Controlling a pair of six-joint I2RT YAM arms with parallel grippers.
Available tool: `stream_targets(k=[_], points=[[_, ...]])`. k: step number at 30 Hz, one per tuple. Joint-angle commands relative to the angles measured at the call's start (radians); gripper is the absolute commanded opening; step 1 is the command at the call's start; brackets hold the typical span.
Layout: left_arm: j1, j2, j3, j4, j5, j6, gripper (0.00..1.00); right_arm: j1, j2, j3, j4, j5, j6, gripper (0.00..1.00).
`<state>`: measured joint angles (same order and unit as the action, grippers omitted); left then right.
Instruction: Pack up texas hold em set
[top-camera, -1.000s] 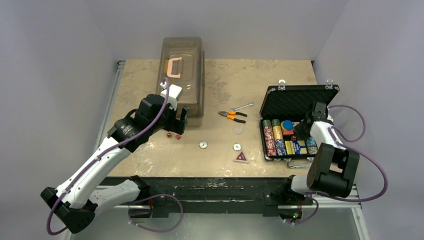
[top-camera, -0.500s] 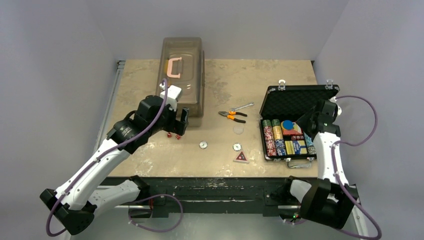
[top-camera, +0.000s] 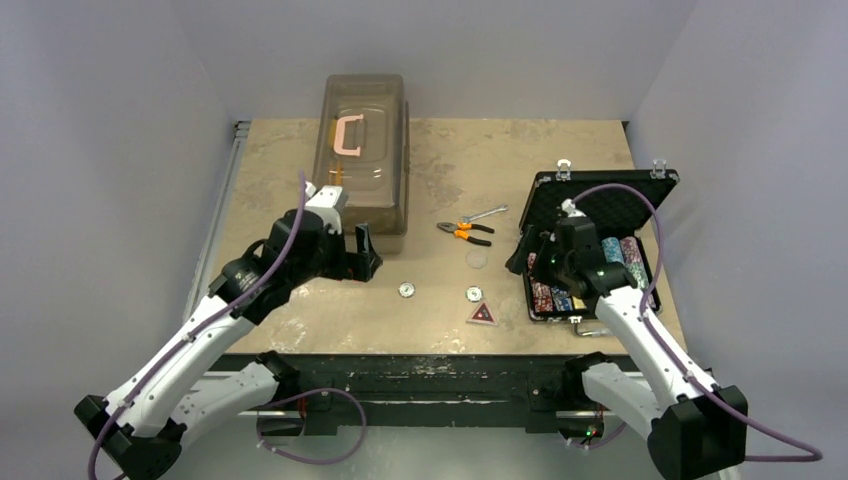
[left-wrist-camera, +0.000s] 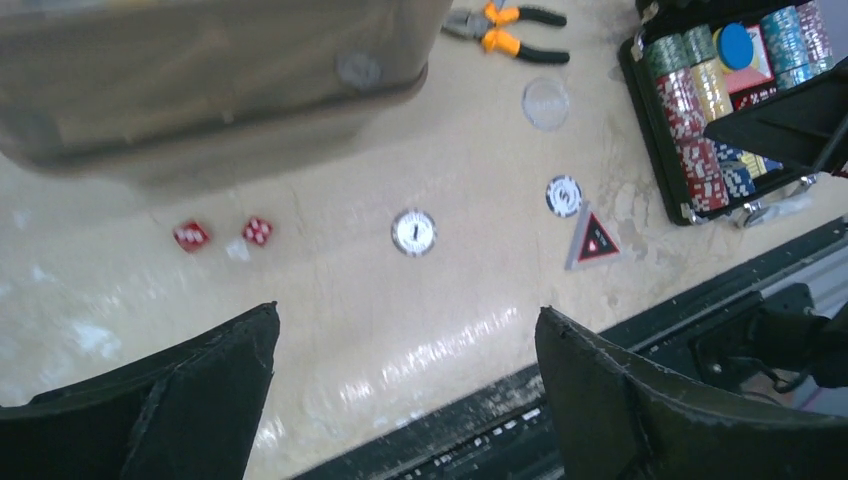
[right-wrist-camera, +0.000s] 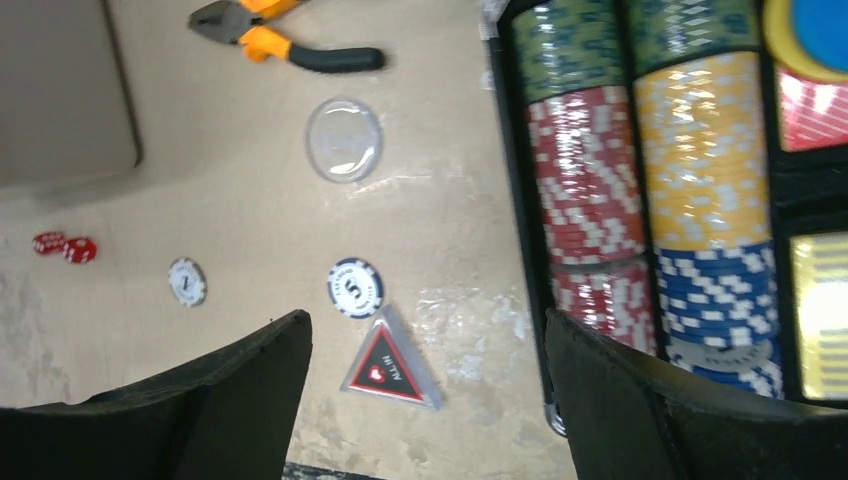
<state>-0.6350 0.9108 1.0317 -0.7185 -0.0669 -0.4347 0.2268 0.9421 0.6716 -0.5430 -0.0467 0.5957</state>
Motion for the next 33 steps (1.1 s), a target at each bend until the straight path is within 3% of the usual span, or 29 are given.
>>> stream_targets(k=[1, 4, 9, 13, 22, 33], points=[[0.008, -0.133, -0.2, 0.029, 0.03, -0.335, 0.93, 0.104, 0.008, 0.011, 0.137, -0.026, -0.037, 0.86], [0.008, -0.182, -0.336, 0.081, -0.022, -0.476, 0.87, 0.168, 0.023, -0.03, 0.23, -0.07, -0.036, 0.87], [0.015, -0.086, -0.417, 0.13, -0.121, -0.602, 0.83, 0.21, 0.067, -0.078, 0.341, -0.132, -0.027, 0.87], [0.028, 0.034, -0.438, 0.21, -0.223, -0.624, 0.69, 0.213, 0.067, -0.084, 0.342, -0.14, -0.061, 0.87], [0.031, 0.244, -0.504, 0.543, -0.337, -0.639, 0.58, 0.213, 0.032, -0.103, 0.336, -0.132, -0.104, 0.87], [0.035, 0.379, -0.498, 0.619, -0.46, -0.668, 0.45, 0.213, -0.022, -0.108, 0.288, -0.1, -0.123, 0.88]])
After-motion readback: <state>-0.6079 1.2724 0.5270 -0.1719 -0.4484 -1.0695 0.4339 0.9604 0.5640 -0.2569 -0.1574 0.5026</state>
